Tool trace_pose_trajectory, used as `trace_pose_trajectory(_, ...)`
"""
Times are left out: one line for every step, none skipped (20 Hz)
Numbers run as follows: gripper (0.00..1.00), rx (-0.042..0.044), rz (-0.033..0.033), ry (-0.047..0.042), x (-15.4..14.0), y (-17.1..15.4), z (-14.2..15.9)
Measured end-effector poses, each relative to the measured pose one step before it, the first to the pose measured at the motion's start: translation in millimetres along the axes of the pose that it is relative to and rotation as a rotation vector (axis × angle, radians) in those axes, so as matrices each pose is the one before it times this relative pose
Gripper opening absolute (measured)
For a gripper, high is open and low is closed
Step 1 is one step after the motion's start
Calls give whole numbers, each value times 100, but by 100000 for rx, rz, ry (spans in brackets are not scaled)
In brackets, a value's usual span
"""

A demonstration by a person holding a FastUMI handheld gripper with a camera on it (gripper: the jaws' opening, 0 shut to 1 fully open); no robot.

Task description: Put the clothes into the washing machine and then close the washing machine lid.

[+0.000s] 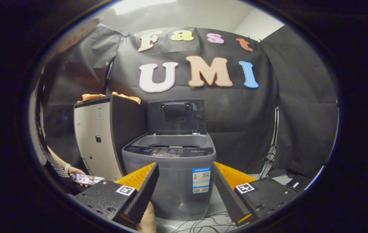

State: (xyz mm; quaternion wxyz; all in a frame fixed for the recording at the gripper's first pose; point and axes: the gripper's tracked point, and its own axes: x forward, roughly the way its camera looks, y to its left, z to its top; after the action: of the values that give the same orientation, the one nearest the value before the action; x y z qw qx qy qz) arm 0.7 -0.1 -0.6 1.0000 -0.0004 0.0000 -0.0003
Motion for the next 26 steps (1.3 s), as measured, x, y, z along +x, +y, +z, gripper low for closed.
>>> trace_pose_trajectory(97, 2, -8, -28, -4, -4, 17)
trace_pose_trajectory(97, 9, -2, 76, -2, -5, -28)
trace_pose_trajectory(97, 5, 4, -9, -28, -13, 72)
trace_pose_trajectory(97, -43, -19, -187, 10, 14, -10)
trace_pose_trajectory(97, 24, -10, 118, 12, 15, -5)
trace_pose_trajectory(97, 11, -5, 124, -3, -18, -56)
trace_pose_trajectory(97, 1, -49, -166, -11, -11, 121)
trace_pose_trajectory(97, -7, -860, -170, 32, -178, -11)
trace_pose_trajectory(97, 136, -1335, 2, 36, -245, 12)
trace_pose_trajectory(97, -231, -2267, -222, 288, -355, 7)
trace_pose_trajectory(97, 464, -2434, -421, 449, -187, 76)
trace_pose_trajectory(97, 1766, -1847, -980, 764, 226, 244)
trace_pose_trajectory(97, 2941, -693, -726, 829, 593, 427)
trace_pose_trajectory(97, 3343, 879, -732, 1123, 1146, 785)
trace_pose_trajectory(97, 2637, 1074, -565, 1309, 1195, 840)
trace_pose_trajectory(97, 1959, 264, 931, 1348, 835, 966)
trace_pose_trajectory(96, 961, 699, 652, 1298, 1099, 1081)
trace_pose_trajectory(97, 422, 1427, 4, 1667, 1577, 1516)
trace_pose_trajectory(97, 234, 2350, -1370, 1413, 1741, 1813)
trace_pose_trajectory(97, 70, 2924, -2643, 1512, 1858, 1974)
trace_pose_trajectory(97, -163, 4167, -3178, 1560, 2133, 2137)
trace_pose_trajectory(96, -458, 3793, -1956, 1654, 2331, 1895)
trace_pose_trajectory(96, -576, 2285, -1028, 1661, 1796, 1653)
trace_pose_trajectory(96, 175, -229, 1617, 1270, 1508, 884)
trace_pose_trajectory(96, 1133, 1547, 2376, 1271, 1711, 810)
trace_pose_trajectory(97, 2635, 3847, 2174, 1314, 2457, 626)
